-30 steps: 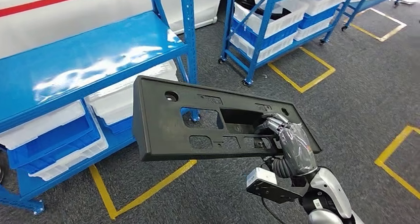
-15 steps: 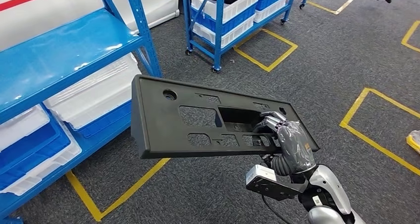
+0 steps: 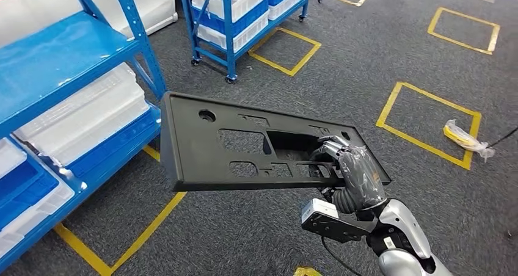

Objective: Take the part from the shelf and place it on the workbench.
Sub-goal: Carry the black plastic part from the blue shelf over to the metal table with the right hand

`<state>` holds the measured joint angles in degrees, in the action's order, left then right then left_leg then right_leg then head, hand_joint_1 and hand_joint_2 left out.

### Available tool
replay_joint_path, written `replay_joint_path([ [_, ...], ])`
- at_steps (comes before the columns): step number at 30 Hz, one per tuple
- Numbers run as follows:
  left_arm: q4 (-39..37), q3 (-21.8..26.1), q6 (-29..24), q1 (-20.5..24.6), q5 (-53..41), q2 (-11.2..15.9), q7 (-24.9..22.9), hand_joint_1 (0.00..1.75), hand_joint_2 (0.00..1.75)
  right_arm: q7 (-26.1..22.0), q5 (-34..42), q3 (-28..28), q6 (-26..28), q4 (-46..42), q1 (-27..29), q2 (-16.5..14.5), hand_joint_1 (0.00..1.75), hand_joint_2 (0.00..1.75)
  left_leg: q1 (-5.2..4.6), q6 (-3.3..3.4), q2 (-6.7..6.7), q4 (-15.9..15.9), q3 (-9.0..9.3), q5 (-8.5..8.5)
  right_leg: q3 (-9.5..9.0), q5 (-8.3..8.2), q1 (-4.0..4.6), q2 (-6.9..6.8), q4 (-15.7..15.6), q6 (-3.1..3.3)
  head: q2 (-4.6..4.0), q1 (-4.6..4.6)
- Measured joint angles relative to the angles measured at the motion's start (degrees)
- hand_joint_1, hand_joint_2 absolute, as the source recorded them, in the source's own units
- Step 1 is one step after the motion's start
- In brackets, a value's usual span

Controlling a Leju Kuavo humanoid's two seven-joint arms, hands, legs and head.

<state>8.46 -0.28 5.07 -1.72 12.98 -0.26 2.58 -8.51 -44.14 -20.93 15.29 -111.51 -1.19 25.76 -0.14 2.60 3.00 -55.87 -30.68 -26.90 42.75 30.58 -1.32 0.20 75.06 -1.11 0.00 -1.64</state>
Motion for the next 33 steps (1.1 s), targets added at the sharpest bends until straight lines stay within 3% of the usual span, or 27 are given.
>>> replay_joint_path([
  [1, 0.0, -0.01, 0.0, 0.03, 0.08, 0.01, 0.0, 0.0, 1.75, 0.09, 0.2, 0.05, -0.07, 0.2, -0.01, -0.01, 1.75, 1.75, -0.05, -0.11, 0.74, -0.36, -0.98, 0.39, -1.78, -1.48, -0.13, -0.26, -0.89, -0.11, 0.0, -0.01],
  [2, 0.0, -0.01, 0.0, 0.07, 0.16, 0.02, 0.0, 0.0, 1.75, 0.15, 0.37, 0.11, -0.14, 0.34, -0.04, -0.01, 1.75, 1.75, -0.09, -0.26, 1.39, -0.78, -1.83, 0.69, -4.67, -2.72, -0.15, -0.95, -3.84, -0.07, 0.0, -0.01],
  [4, 0.0, -0.02, 0.01, 0.05, 0.32, -0.01, 0.01, 0.0, 1.75, 0.19, 0.57, 0.26, -0.28, 0.47, -0.28, -0.01, 1.75, 1.75, -0.18, -0.72, 2.57, -1.47, -2.93, 1.17, -11.06, -2.04, 0.38, -3.24, -12.32, 0.4, 0.0, 0.0],
  [5, -0.01, -0.03, 0.02, 0.05, 0.37, -0.03, 0.02, 0.0, 1.75, 0.19, 0.6, 0.36, -0.34, 0.47, -0.42, -0.01, 1.75, 1.75, -0.16, -1.03, 3.15, -1.64, -3.11, 1.47, -13.01, -1.21, 0.79, -4.06, -15.41, 0.75, 0.0, 0.01],
  [6, -0.01, -0.03, 0.04, 0.07, 0.43, -0.06, 0.03, 0.0, 1.75, 0.19, 0.6, 0.5, -0.42, 0.48, -0.56, -0.01, 1.75, 1.75, -0.07, -1.38, 3.75, -1.66, -3.18, 1.8, -13.79, -0.53, 1.21, -4.29, -17.13, 1.12, 0.0, 0.0],
  [8, -0.04, -0.04, 0.06, 0.14, 0.52, -0.09, 0.05, 0.0, 1.75, 0.19, 0.6, 0.79, -0.58, 0.49, -0.64, -0.01, 1.75, 1.75, 0.24, -2.17, 4.36, -1.73, -3.31, 2.18, -13.3, -1.44, 1.45, -3.44, -18.13, 1.94, 0.0, -0.02],
  [9, -0.05, -0.04, 0.07, 0.15, 0.56, -0.09, 0.05, 0.0, 1.75, 0.19, 0.6, 0.89, -0.65, 0.5, -0.72, -0.01, 1.75, 1.75, 0.39, -2.53, 3.5, -2.26, -3.66, 1.37, -12.96, -2.1, 1.35, -2.92, -18.57, 2.38, 0.0, -0.03],
  [11, -0.11, -0.06, 0.13, 0.04, 0.67, -0.1, 0.09, 0.0, 1.75, 0.2, 0.57, 0.96, -0.72, 0.56, -0.88, -0.07, 1.75, 1.75, 0.6, -2.97, 0.16, -6.15, -5.01, -3.09, -11.88, -3.68, 1.02, -1.89, -19.13, 3.14, 0.0, -0.01],
  [13, -0.19, -0.09, 0.2, -0.1, 0.83, -0.12, 0.2, 0.0, 1.75, 0.2, 0.54, 0.97, -0.73, 0.66, -0.95, -0.13, 1.75, 1.75, 0.65, -3.09, -2.21, -13.01, -6.62, -8.07, -10.14, -5.06, 1.11, -0.6, -18.95, 3.45, 0.0, 0.01],
  [14, -0.22, -0.1, 0.24, -0.15, 0.89, -0.1, 0.3, 0.0, 1.75, 0.2, 0.52, 0.97, -0.73, 0.73, -0.91, -0.16, 1.75, 1.75, 0.66, -3.12, -2.54, -15.72, -6.91, -9.0, -9.15, -5.66, 1.14, 0.12, -18.69, 3.39, 0.0, 0.0],
  [15, -0.23, -0.11, 0.26, -0.16, 0.95, -0.08, 0.42, 0.0, 1.75, 0.2, 0.51, 0.97, -0.73, 0.8, -0.87, -0.16, 1.75, 1.75, 0.67, -3.13, -2.66, -16.8, -6.47, -8.64, -8.13, -6.21, 1.11, 0.82, -18.34, 3.28, 0.0, 0.0],
  [16, -0.24, -0.11, 0.28, -0.15, 1.01, -0.04, 0.51, 0.0, 1.75, 0.2, 0.5, 0.97, -0.73, 0.86, -0.83, -0.16, 1.75, 1.75, 0.73, -3.16, -2.78, -15.94, -5.13, -7.31, -7.08, -6.69, 1.02, 1.53, -17.89, 3.1, 0.0, 0.0],
  [18, -0.24, -0.11, 0.33, -0.06, 1.12, 0.02, 0.65, 0.0, 1.75, 0.2, 0.46, 1.0, -0.71, 0.89, -0.76, -0.16, 1.75, 1.75, 1.05, -3.29, -4.49, -9.09, -0.04, -4.93, -5.0, -7.44, 0.78, 2.94, -16.69, 2.49, 0.0, 0.02],
  [20, -0.24, -0.1, 0.4, -0.08, 1.4, 0.01, 1.01, 0.0, 1.75, 0.24, 0.38, 1.1, -0.69, 0.89, -0.7, -0.16, 1.75, 1.75, 1.29, -3.06, -6.93, -2.89, 3.9, -5.16, -3.5, -8.03, 0.8, 4.28, -15.5, 1.72, 0.0, -0.02],
  [21, -0.24, -0.1, 0.46, -0.13, 1.55, -0.01, 1.29, 0.0, 1.75, 0.26, 0.32, 1.19, -0.68, 0.88, -0.65, -0.16, 1.75, 1.75, 1.24, -2.78, -7.48, -1.75, 4.47, -5.82, -3.12, -8.38, 0.89, 4.9, -15.25, 1.37, 0.0, -0.03],
  [23, -0.24, -0.09, 0.61, -0.19, 1.74, -0.04, 1.78, 0.0, 1.75, 0.29, 0.24, 1.35, -0.68, 0.88, -0.36, -0.15, 1.75, 1.75, 1.15, -1.91, -6.24, -1.55, 4.16, -5.59, -2.79, -9.2, 0.86, 5.91, -15.28, 0.74, 0.0, -0.04],
  [25, -0.24, -0.09, 0.75, -0.14, 1.89, -0.05, 2.13, 0.0, 1.75, 0.32, 0.21, 1.53, -0.74, 0.89, -0.1, -0.12, 1.75, 1.75, 1.14, -0.9, -4.56, -1.47, 3.65, -4.8, -1.84, -7.95, 0.84, 4.16, -13.7, 0.33, 0.0, -0.12],
  [27, -0.24, -0.08, 0.8, -0.22, 2.03, -0.03, 2.38, 0.0, 1.75, 0.34, 0.19, 1.62, -0.85, 0.9, 0.0, -0.11, 1.75, 1.75, 0.93, -0.32, -2.93, -1.47, 2.9, -4.04, 0.44, -3.52, 0.82, 1.14, -7.67, 0.01, 0.0, -0.21],
  [29, -0.25, -0.08, 0.81, -0.41, 2.16, 0.01, 2.54, 0.0, 1.75, 0.37, 0.15, 1.62, -0.97, 0.92, 0.09, -0.12, 1.75, 1.75, 0.59, -0.23, -1.28, -1.63, 2.11, -3.53, 2.46, 0.34, 0.56, 0.12, -0.69, -0.21, 0.0, -0.22],
  [30, -0.26, -0.07, 0.81, -0.47, 2.22, 0.03, 2.58, 0.0, 1.75, 0.38, 0.13, 1.61, -1.02, 0.95, 0.14, -0.12, 1.75, 1.75, 0.46, -0.28, -0.47, -1.72, 1.74, -3.37, 2.28, 0.9, 0.49, -0.02, 0.7, -0.2, 0.0, -0.22],
  [31, -0.26, -0.08, 0.81, -0.47, 2.26, 0.04, 2.59, 0.0, 1.75, 0.39, 0.11, 1.61, -1.04, 0.99, 0.18, -0.12, 1.75, 1.75, 0.36, -0.32, 0.27, -1.8, 1.51, -3.3, 0.79, 0.35, 0.5, -0.18, -0.42, -0.07, 0.0, -0.22],
  [33, -0.26, -0.08, 0.82, -0.38, 2.3, 0.01, 2.61, 0.0, 1.75, 0.4, 0.1, 1.63, -1.06, 1.03, 0.16, -0.12, 1.75, 1.75, 0.21, -0.39, 1.62, -1.86, 1.43, -3.27, -4.76, -1.91, 0.87, -1.6, -8.02, 0.62, 0.0, -0.21],
])
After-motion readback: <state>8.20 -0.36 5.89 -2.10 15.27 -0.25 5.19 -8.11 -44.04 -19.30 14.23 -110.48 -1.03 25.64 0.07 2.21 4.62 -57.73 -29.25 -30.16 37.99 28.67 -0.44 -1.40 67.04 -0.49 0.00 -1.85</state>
